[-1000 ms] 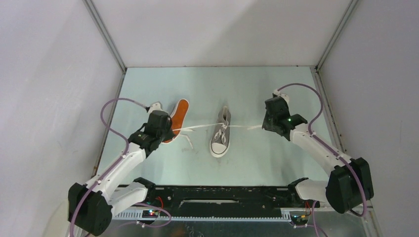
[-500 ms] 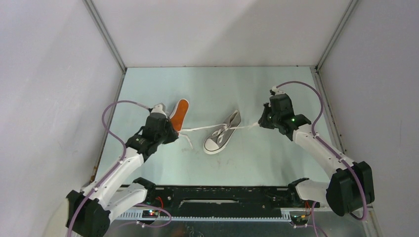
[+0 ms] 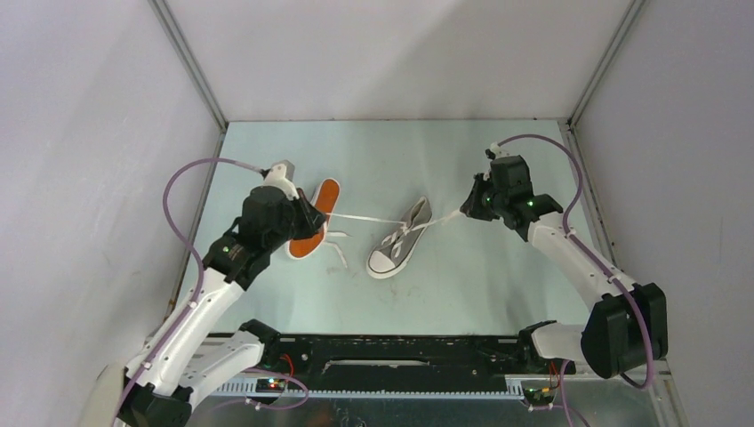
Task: Tie the shoes
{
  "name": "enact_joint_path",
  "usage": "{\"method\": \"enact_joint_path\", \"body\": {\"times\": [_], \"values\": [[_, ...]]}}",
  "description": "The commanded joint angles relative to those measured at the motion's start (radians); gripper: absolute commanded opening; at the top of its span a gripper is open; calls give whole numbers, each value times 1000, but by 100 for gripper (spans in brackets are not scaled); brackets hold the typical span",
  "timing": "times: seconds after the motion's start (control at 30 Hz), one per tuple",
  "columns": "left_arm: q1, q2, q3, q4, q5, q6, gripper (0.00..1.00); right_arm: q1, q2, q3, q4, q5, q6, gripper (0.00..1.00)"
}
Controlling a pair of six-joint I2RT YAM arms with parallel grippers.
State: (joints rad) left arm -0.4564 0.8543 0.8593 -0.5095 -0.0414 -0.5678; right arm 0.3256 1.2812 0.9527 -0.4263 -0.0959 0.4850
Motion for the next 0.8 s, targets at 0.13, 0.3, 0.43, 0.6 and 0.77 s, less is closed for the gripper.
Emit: {"method": "enact_joint_path", "body": {"times": [0.13,0.3,0.43,0.6,0.77], "values": [[-87,69,90,33,176,21,0,3,21,96,18,-164,-25,0],[-213,176,114,100,161,20,0,11,17,96,51,-340,-21,0],[-297,286,143,172,144,25,0,2,20,112,32,-389,2,1],[-389,450,210,226,117,48,0,-39,27,116,28,-470,53,2],[-467,618,288,269,85,70,0,-81,54,118,50,-561,117,2]]}}
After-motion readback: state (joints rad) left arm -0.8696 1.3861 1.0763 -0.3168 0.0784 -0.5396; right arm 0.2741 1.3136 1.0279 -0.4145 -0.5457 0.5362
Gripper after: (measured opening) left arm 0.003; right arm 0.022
